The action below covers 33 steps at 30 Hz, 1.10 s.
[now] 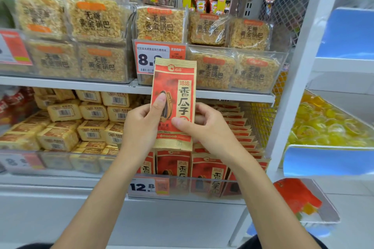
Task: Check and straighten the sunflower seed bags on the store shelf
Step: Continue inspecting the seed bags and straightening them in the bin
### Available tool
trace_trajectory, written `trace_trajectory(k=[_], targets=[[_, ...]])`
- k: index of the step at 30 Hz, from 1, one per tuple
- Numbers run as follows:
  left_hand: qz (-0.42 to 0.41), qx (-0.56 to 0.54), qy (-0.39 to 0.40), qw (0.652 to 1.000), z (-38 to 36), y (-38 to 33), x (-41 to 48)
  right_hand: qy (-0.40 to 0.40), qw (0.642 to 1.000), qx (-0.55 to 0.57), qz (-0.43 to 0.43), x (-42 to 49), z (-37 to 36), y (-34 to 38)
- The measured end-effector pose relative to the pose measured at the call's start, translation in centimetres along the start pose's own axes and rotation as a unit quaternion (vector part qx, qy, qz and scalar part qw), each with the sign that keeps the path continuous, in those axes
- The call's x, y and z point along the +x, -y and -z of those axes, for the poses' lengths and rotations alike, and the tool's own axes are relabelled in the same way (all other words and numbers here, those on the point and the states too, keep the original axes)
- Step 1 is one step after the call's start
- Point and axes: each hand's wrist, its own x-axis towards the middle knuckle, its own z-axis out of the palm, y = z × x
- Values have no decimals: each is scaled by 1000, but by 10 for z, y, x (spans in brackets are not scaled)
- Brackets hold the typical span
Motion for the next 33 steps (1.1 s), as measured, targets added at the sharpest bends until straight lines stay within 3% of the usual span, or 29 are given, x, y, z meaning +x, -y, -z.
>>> trace_trajectory(k=[7, 13, 18, 21, 23, 25, 29, 33], targets=[[0, -1, -18, 1000, 0, 0, -1, 8, 1000, 28, 9, -1, -3, -4], [-79, 33, -65, 994, 4, 3, 2, 71, 996, -61, -2, -7, -4, -2], [-118, 116, -88, 982, 7, 8, 4, 34, 993, -80, 78, -9, -11, -3], [-118, 28, -4, 993, 6, 3, 5, -3, 976, -166, 144, -11, -16, -3], [-48, -118, 56, 990, 6, -2, 2, -1, 961, -223, 162, -13, -16, -2], [13, -203, 69, 977, 4, -5, 0, 20, 967, -203, 155, -13, -15, 1], [78, -239, 41, 967, 1, -1, -2, 10, 984, -128, 122, -10, -18, 0], [63, -207, 49, 975, 0, 1, -2, 14, 989, -91, 119, -9, -21, -3]])
